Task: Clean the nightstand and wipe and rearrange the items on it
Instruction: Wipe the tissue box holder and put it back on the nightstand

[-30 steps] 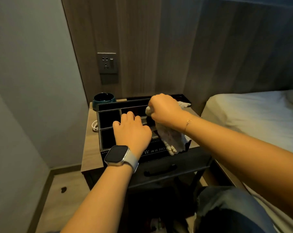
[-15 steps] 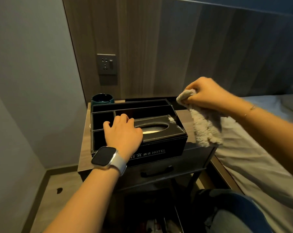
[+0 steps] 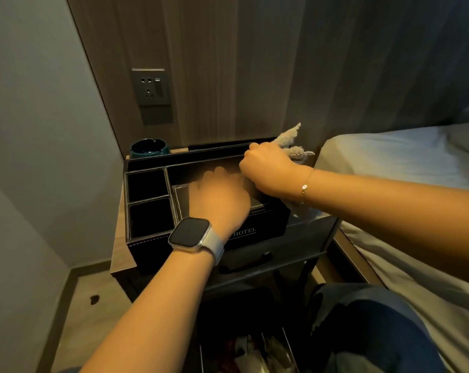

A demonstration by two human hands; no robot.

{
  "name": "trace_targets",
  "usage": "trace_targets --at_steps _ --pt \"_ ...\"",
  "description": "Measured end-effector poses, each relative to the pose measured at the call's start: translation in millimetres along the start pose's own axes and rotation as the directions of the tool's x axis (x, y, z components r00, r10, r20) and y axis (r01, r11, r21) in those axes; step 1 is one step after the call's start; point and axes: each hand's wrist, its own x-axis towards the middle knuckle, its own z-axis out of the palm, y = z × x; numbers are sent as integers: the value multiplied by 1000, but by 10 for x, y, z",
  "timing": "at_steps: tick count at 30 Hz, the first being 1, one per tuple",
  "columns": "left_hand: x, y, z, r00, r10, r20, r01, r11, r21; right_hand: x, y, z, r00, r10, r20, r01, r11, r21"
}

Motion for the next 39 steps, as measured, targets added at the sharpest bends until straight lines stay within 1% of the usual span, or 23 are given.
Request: trace_targets --at_steps 3,5,8,11,12,13,14,16,17,20,22,24,26,28,32,34,36,37,39 --pt "5 10 -8 1000 -7 29 8 1000 -16 -1 44 -83 997 7 71 -12 998 64" --pt "3 10 -20 998 -14 55 15 1000 -16 -73 88 -163 987 -11 162 -12 990 137" --pt "18 10 -45 996 -16 85 17 1000 -12 -313 132 -250 965 -11 263 -71 951 299" --pt "24 8 -58 994 -13 108 17 999 -32 -569 256 -349 940 -25 342 -116 915 387" --pt "22 7 -61 994 -10 109 14 999 -34 -605 321 -378 939 -10 343 -142 899 415" --pt "22 3 -61 994 -7 107 10 999 -32 -605 377 -406 950 18 312 -166 877 452" --pt "19 1 -63 995 -6 102 9 1000 -28 -558 418 -424 963 60 261 -183 859 478" --pt "21 -4 -60 996 -9 94 11 1000 -19 -389 434 -410 977 124 173 -193 859 474" --pt "21 -4 -57 995 -14 94 15 1000 -15 -299 399 -390 978 134 163 -194 870 452" --pt "24 0 -46 995 -25 99 26 1000 -9 -79 211 -234 973 103 208 -170 928 332" --pt "37 -1 -43 994 -36 102 37 999 -10 -38 83 -161 973 97 208 -147 960 238" --pt "38 4 -35 994 -45 96 46 999 -7 -78 -22 -157 973 89 214 -133 971 200" --pt "43 20 -28 995 -49 86 49 999 -2 -170 -71 -201 963 99 253 -159 960 230" --pt "46 27 -26 995 -55 80 55 998 -2 -310 -48 -241 946 128 299 -221 928 300" --pt "54 16 -28 995 -43 95 45 999 -21 -715 166 -315 919 144 366 -319 817 480" --pt "50 10 -26 995 -35 93 38 999 -27 -800 301 -387 923 177 342 -344 775 529" --pt "42 11 -29 996 -32 88 35 999 -31 -699 392 -428 939 235 253 -341 747 571" --pt "41 11 -31 996 -31 88 34 999 -30 -593 411 -418 942 259 214 -336 747 574" --pt "39 5 -32 995 -33 91 36 999 -26 -387 351 -354 938 290 191 -348 769 537"
